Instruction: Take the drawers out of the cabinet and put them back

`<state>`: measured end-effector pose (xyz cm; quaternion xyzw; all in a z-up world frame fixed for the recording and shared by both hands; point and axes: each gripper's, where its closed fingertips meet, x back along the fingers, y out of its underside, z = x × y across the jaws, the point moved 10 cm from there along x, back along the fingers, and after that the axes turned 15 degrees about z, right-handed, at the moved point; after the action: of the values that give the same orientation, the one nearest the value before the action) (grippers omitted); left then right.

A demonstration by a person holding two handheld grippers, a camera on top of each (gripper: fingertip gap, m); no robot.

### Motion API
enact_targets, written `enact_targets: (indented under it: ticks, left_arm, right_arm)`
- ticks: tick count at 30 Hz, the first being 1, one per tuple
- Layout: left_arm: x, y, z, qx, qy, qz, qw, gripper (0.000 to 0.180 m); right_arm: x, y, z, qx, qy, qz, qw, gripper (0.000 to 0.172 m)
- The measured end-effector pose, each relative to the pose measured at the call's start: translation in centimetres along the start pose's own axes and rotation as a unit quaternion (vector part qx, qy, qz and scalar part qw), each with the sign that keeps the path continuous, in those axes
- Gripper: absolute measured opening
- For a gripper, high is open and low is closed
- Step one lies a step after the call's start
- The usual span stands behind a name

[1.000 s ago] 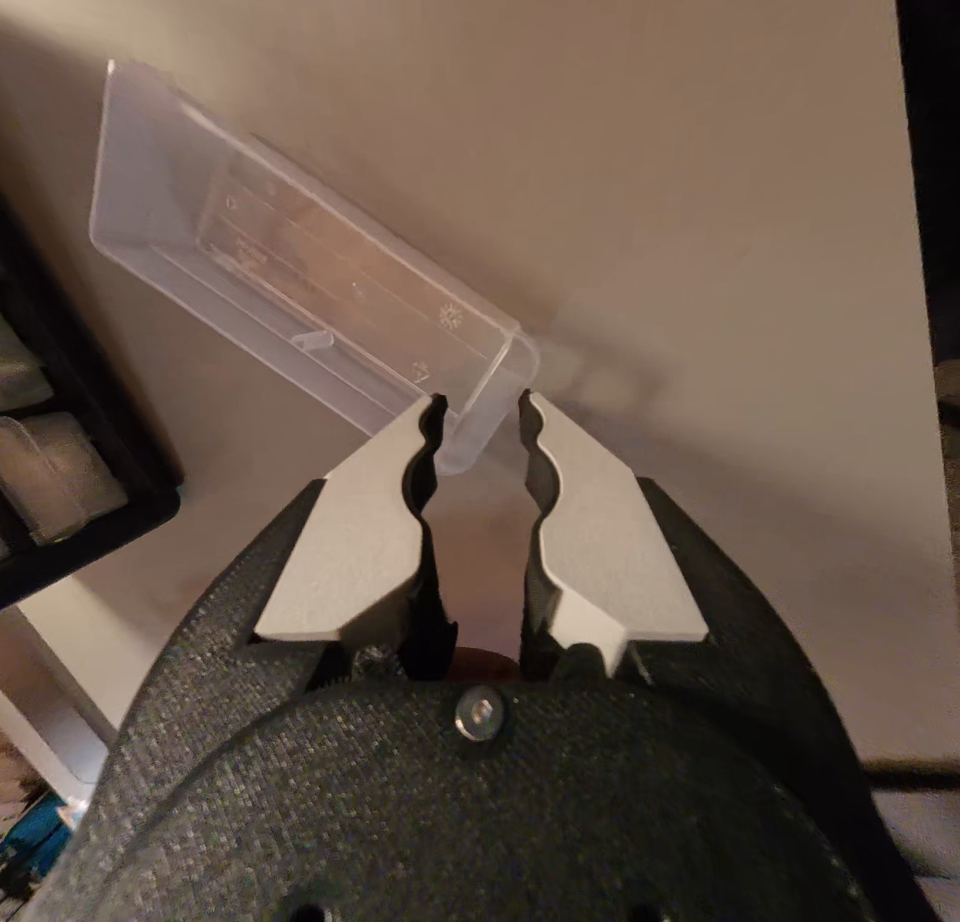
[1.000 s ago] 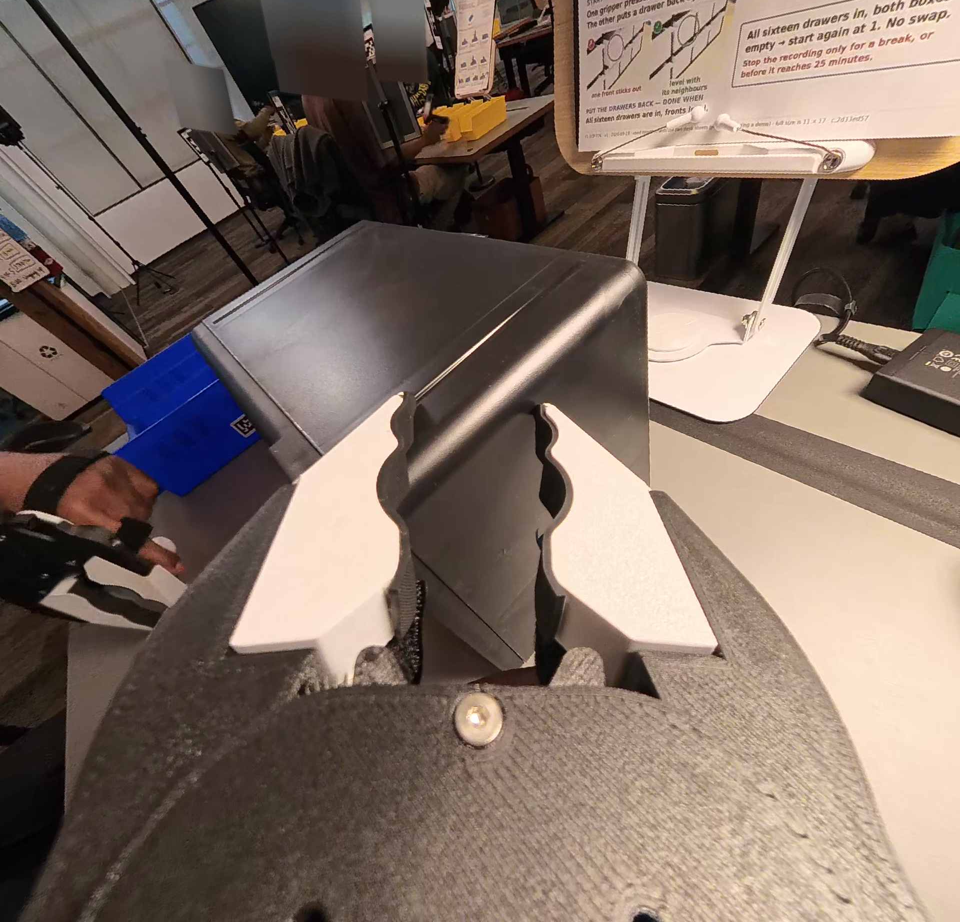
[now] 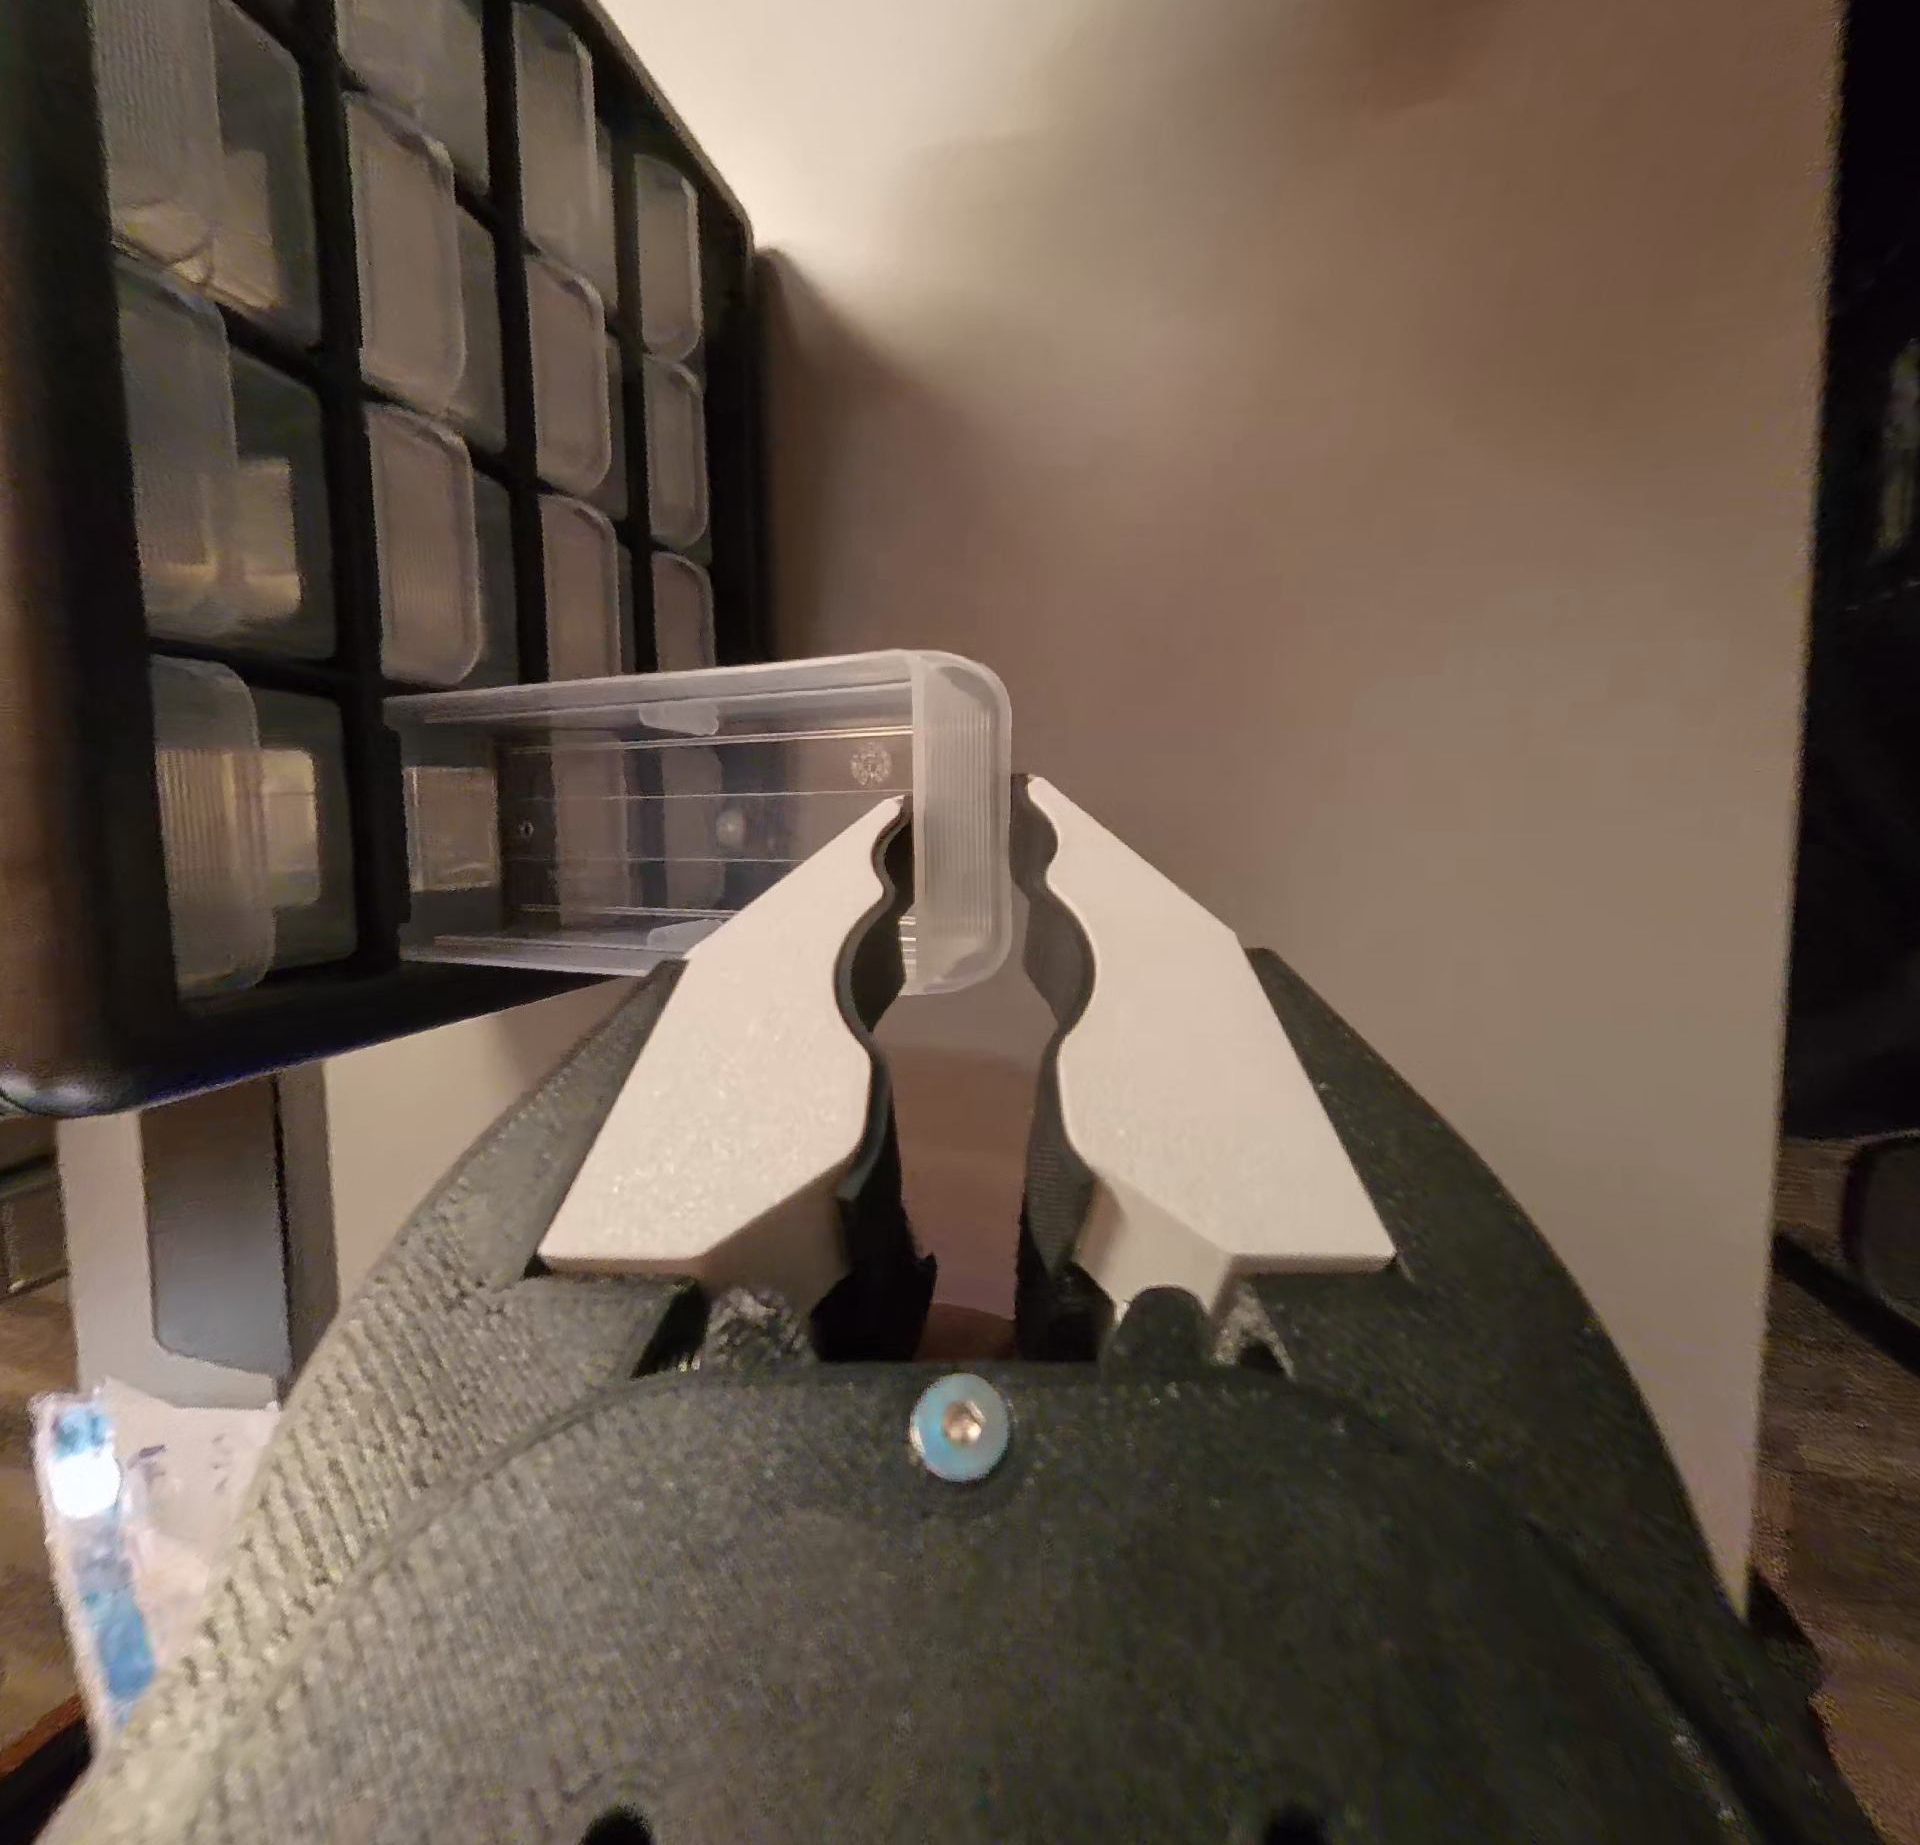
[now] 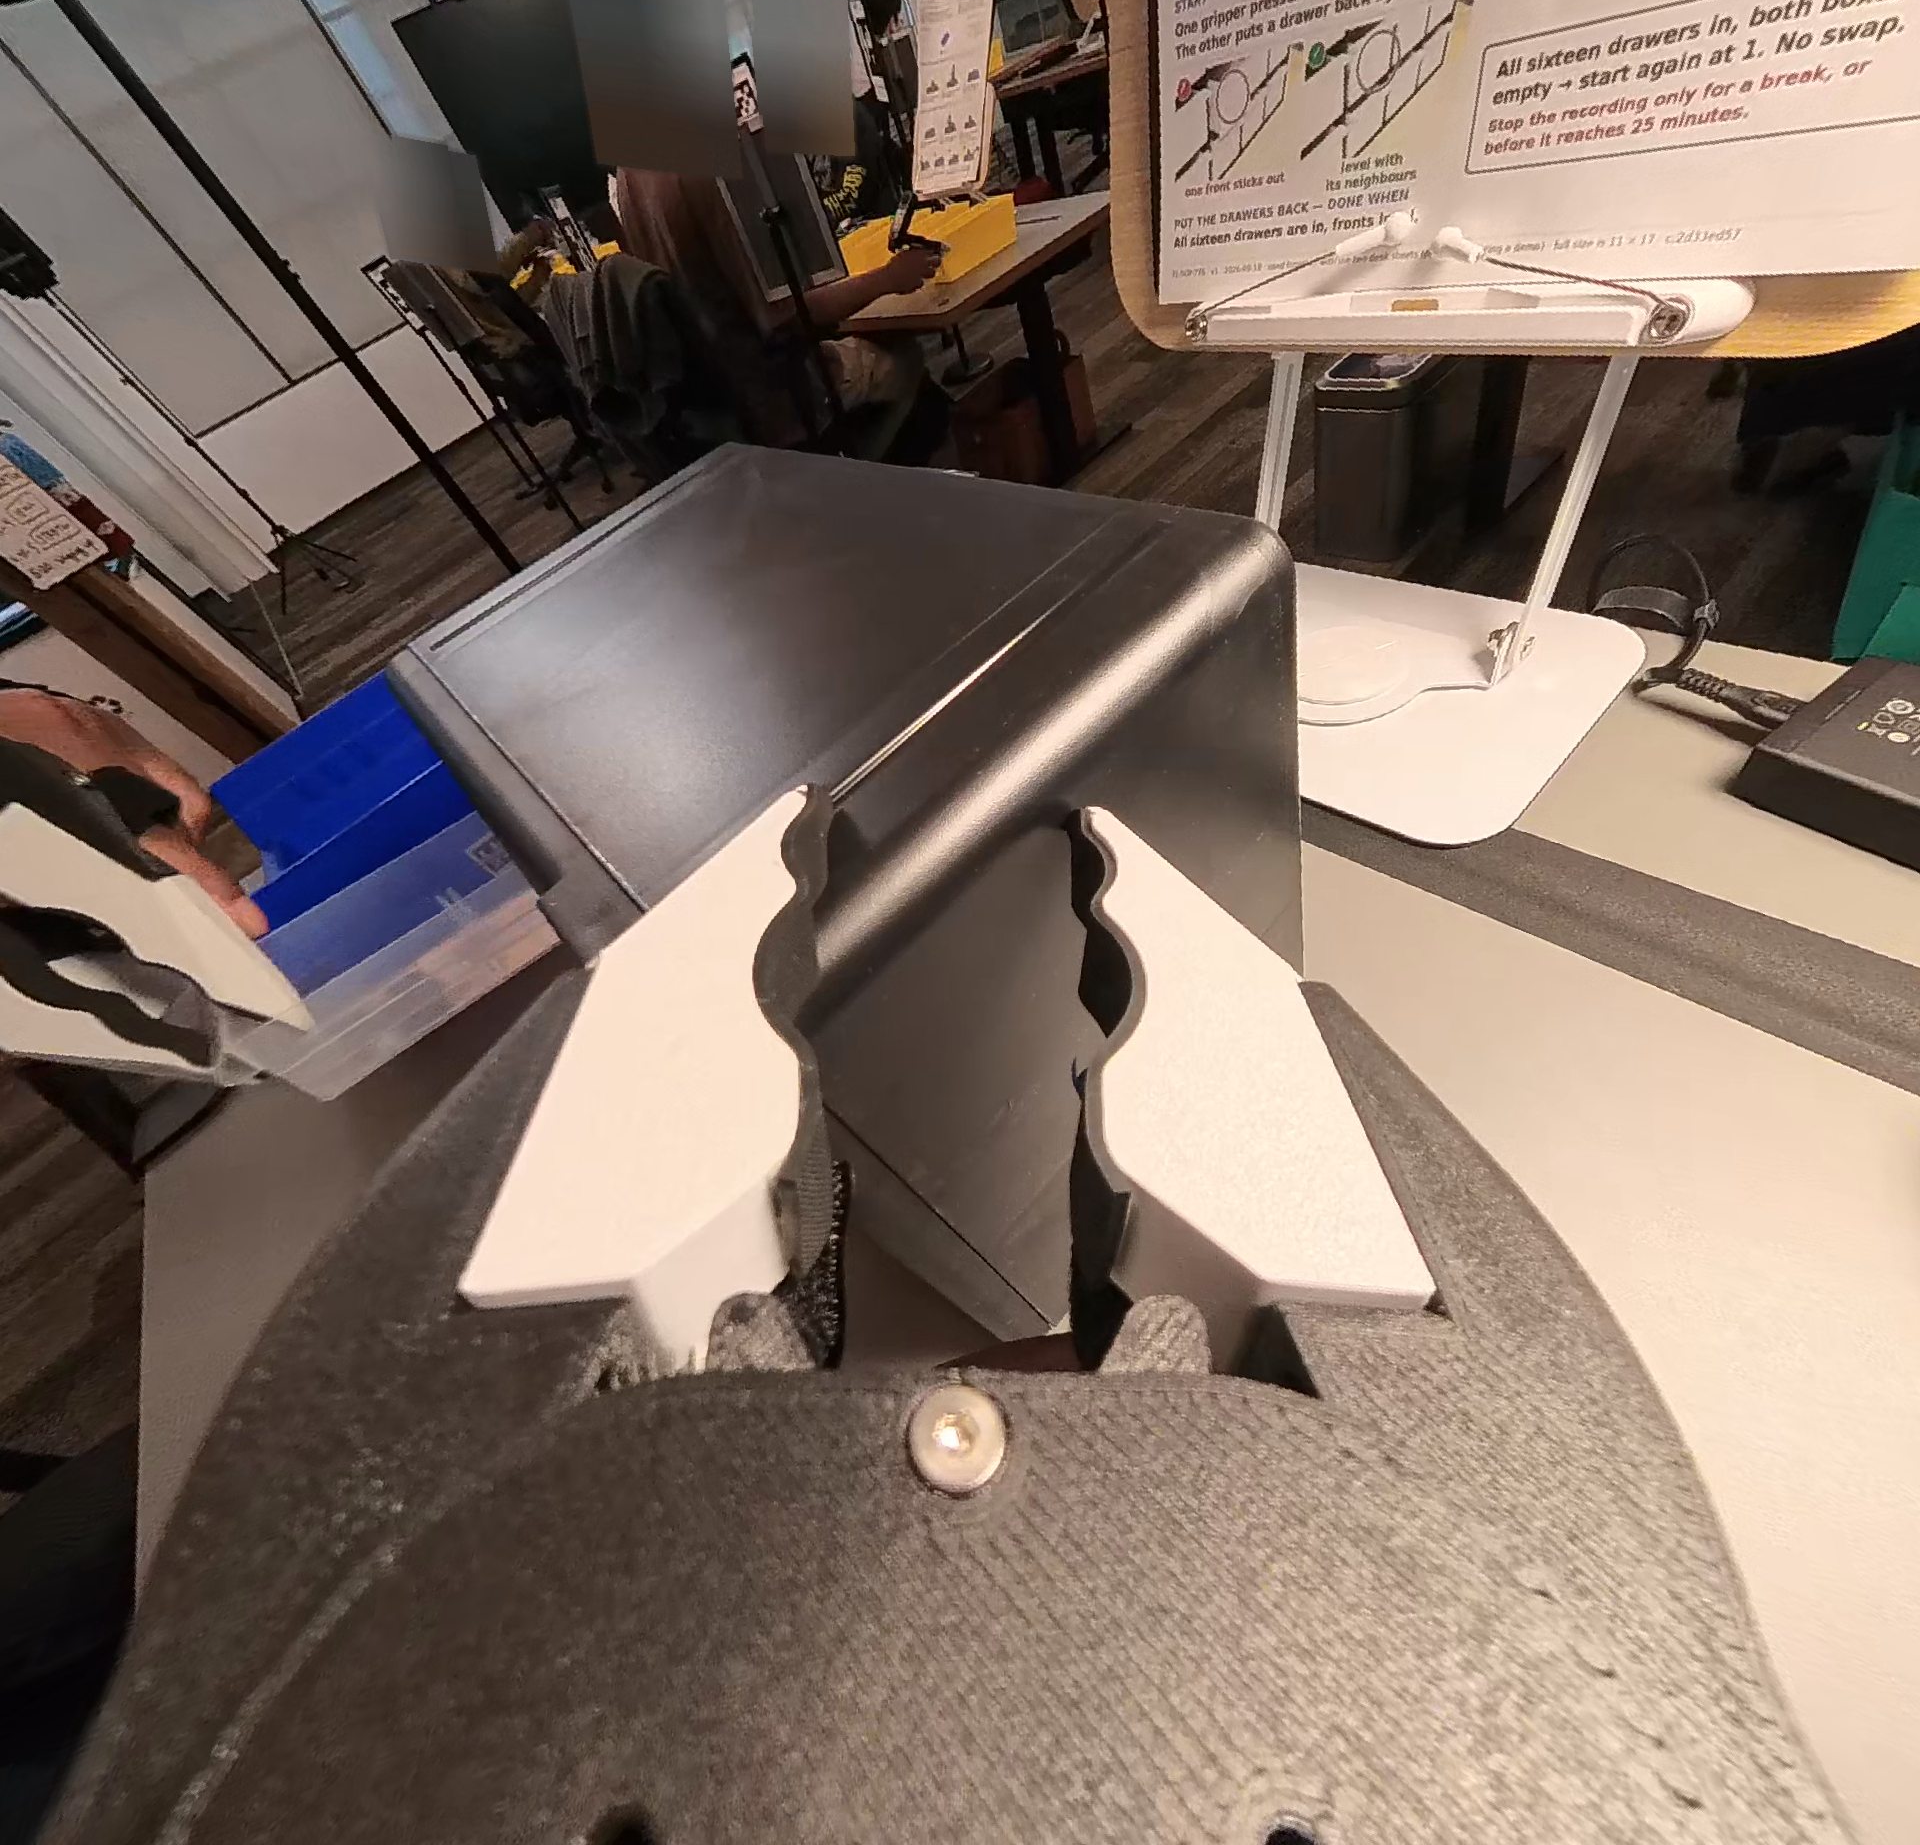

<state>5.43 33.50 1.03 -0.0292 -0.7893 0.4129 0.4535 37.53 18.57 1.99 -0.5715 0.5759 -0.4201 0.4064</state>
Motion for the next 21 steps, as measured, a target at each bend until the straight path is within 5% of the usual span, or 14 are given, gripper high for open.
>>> enact_targets:
  ticks: [5, 13, 17, 21]
  left_arm:
    - [-1.5, 1.8, -1.3, -0.033, -0.11, -0.015, 0.993, 0.021]
    - [-0.9, 3.2, -0.8, -0.086, -0.308, 0.035, 0.947, 0.047]
    - [-0.1, 2.8, 1.5, -0.084, -0.263, 0.091, 0.957, 0.024]
    - [-1.6, 3.8, 1.2, -0.066, -0.238, 0.072, 0.966, 0.017]
  right_arm:
    - [0.0, 0.0, 0.0, 0.0, 0.0, 0.0, 1.0, 0.05]
    - [0.0, 0.0, 0.0, 0.0, -0.001, 0.0, 1.0, 0.05]
    - [0.0, 0.0, 0.1, -0.001, -0.001, 0.0, 1.0, 0.05]
    - [0.0, 0.0, 0.0, 0.001, 0.0, 0.0, 1.0, 0.05]
